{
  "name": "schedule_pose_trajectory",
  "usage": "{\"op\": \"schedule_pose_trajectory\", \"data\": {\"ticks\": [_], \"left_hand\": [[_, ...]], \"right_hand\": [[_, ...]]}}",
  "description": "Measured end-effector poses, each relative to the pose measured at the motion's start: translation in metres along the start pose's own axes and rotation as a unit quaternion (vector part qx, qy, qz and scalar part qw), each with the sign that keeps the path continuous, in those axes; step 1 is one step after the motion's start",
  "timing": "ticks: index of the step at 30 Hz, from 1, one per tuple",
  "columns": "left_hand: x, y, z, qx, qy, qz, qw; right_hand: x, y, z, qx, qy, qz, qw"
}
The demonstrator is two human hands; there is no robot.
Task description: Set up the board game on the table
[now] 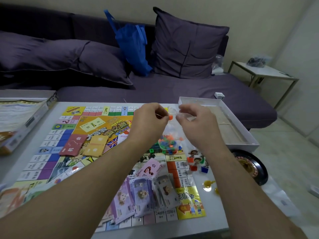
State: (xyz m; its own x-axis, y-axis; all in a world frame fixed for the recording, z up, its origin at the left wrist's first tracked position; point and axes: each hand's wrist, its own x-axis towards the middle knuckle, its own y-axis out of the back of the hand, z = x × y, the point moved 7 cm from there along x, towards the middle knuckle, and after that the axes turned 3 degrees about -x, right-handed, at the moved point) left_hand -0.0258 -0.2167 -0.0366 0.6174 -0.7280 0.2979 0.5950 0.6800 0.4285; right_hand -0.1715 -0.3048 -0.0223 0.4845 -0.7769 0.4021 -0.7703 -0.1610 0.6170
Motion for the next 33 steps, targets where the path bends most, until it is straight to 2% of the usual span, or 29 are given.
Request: {"op": "schedule_pose_trajectory", "data": {"ticks": [3,6,8,13,27,30,33], "left_hand": [[-0.003,0.003,0.003,-0.001,-0.005,0.008,1.000],[-0.004,0.005,0.004,-0.008,0.002,0.012,1.000],[-0.005,0.006,0.005,-0.006,0.001,0.015,1.000],[-0.006,0.005,0.007,-0.004,-0.020,0.009,1.000],[-0.010,0.009,0.005,0.011,-0.024,0.017,1.000],[-0.010,0.011,0.007,0.002,-0.018,0.021,1.000],[-0.009,0.014,0.007,-0.013,-0.008,0.033,0.999]], "right_hand": [[-0.001,-0.006,0.001,-0.002,-0.004,-0.032,0.999],[0.002,-0.007,0.009,0.155,-0.085,-0.034,0.984],[0.006,-0.005,0.015,0.204,-0.127,-0.021,0.971],[0.009,-0.014,0.017,0.153,-0.116,-0.046,0.980],[0.011,-0.005,0.018,0.096,-0.117,0.041,0.988],[0.011,-0.005,0.016,0.119,-0.111,0.040,0.986],[0.009,-0.001,0.015,0.199,-0.133,0.041,0.970]]}}
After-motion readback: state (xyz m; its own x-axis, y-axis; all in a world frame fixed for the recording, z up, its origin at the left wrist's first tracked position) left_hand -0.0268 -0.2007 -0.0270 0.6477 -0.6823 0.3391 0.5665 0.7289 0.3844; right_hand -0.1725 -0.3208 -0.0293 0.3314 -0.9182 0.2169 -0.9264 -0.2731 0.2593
